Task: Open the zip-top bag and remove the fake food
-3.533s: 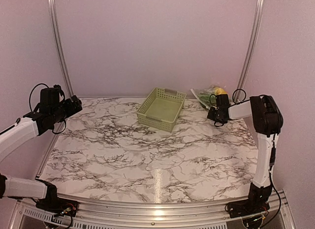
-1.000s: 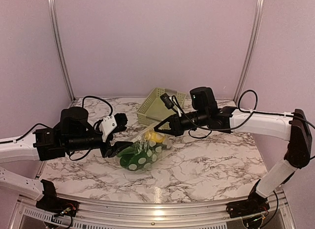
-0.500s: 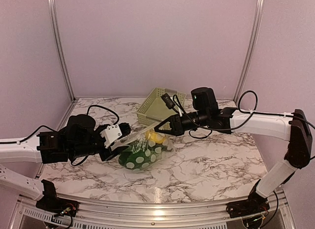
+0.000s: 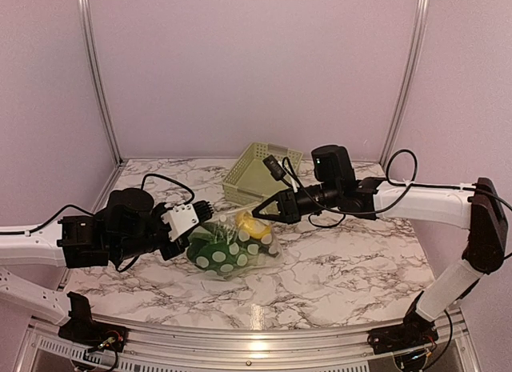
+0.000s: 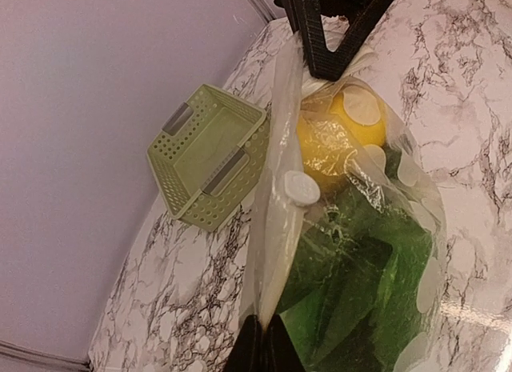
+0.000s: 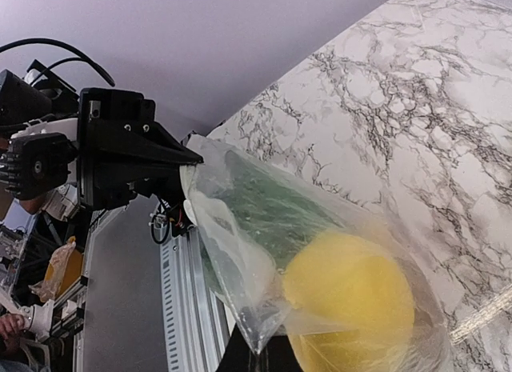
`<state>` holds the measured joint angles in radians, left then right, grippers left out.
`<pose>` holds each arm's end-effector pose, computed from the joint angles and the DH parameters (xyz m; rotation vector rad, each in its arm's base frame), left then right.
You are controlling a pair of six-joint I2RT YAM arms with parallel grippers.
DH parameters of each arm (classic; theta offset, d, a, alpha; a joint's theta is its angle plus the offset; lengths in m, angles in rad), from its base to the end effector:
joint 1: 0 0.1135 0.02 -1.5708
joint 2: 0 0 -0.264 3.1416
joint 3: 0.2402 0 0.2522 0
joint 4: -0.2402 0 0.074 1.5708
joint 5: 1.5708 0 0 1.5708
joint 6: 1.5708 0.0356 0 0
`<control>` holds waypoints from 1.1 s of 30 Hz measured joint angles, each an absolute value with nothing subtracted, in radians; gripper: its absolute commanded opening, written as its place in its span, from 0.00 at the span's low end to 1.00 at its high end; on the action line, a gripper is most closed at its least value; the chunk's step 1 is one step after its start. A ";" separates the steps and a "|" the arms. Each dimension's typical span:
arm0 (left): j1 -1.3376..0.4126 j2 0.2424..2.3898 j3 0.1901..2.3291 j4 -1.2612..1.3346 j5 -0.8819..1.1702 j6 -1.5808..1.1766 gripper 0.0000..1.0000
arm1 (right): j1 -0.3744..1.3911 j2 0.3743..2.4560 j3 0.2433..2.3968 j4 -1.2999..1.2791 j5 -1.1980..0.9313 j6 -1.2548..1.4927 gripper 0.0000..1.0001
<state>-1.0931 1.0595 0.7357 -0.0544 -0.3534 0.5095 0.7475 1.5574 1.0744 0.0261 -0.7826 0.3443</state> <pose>0.1222 -0.2092 0.2830 1.2114 1.4958 -0.0463 0.2399 0.2566 0.2731 -0.9658 1.9838 1.4444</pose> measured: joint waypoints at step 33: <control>-1.060 1.055 0.871 -0.197 -0.072 0.396 0.00 | 1.019 1.349 1.176 -0.282 -0.343 -0.366 0.65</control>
